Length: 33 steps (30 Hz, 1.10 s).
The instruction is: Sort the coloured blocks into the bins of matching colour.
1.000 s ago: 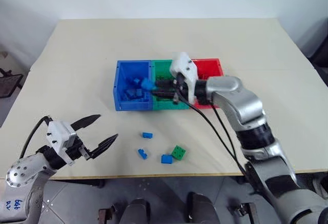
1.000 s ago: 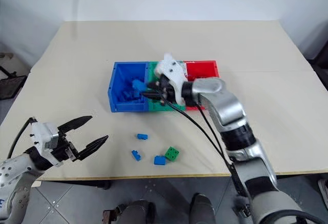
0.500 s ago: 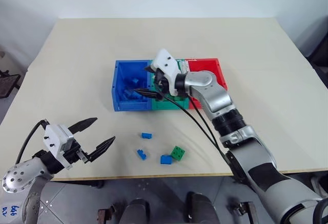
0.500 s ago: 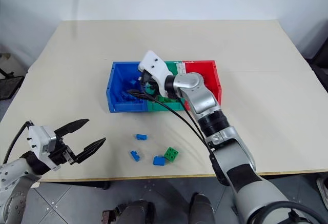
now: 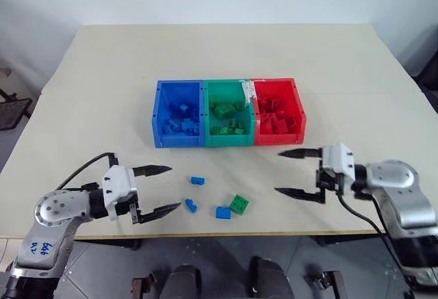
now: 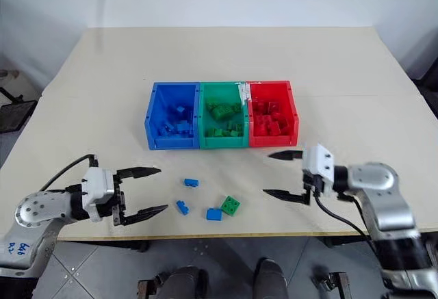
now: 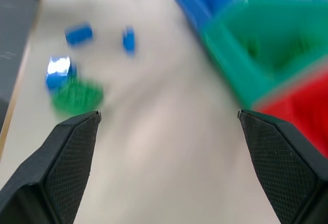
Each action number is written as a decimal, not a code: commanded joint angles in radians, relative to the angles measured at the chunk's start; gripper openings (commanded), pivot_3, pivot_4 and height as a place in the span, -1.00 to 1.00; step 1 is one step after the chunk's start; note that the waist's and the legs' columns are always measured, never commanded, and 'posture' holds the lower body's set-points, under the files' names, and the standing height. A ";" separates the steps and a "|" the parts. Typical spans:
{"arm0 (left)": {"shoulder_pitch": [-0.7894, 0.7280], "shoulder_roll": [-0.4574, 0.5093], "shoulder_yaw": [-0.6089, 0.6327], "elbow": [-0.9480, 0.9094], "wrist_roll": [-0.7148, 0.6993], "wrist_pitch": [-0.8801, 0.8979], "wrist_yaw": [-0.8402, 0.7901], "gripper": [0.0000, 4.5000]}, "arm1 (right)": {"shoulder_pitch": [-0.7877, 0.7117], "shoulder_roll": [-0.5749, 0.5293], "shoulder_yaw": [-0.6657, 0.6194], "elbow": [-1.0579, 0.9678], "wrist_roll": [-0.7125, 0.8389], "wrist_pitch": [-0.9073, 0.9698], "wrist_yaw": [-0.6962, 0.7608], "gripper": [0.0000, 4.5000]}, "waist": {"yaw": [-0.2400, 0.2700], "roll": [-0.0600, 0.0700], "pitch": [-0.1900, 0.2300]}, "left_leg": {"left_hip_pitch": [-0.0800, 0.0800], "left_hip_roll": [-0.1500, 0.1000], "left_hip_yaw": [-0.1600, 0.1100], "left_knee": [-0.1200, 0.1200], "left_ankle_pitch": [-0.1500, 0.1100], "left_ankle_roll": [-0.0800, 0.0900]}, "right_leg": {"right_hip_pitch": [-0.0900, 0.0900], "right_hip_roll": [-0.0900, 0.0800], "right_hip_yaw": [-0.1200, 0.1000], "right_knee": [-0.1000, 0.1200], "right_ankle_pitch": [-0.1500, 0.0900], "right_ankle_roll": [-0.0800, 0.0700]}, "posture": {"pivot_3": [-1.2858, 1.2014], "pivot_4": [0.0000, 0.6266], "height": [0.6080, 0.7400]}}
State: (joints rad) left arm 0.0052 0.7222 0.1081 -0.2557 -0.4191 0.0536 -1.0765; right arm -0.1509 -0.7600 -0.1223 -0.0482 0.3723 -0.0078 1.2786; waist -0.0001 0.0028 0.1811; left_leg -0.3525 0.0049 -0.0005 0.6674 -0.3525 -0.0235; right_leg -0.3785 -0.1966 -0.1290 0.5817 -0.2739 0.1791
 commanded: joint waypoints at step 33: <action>0.115 0.001 0.049 -0.114 -0.010 0.010 0.059 1.00 | -0.192 0.076 0.358 -0.245 -0.109 0.408 -0.220 -0.35 | 0.022 0.000 0.000 | -0.002 0.009 0.002 0.014 -0.010 0.000 | 0.000 0.009 0.002 0.001 -0.001 -0.002 | 0.03 -0.52 1.00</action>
State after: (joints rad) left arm 0.1277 0.7342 0.1404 -0.3417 -0.4083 0.0647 -1.0341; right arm -0.3158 -0.6829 0.2926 -0.2678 0.2162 0.4253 1.0391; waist 0.0219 0.0026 0.1812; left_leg -0.3548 0.0144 0.0014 0.6816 -0.3622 -0.0235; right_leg -0.3784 -0.1878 -0.1271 0.5825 -0.2745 0.1770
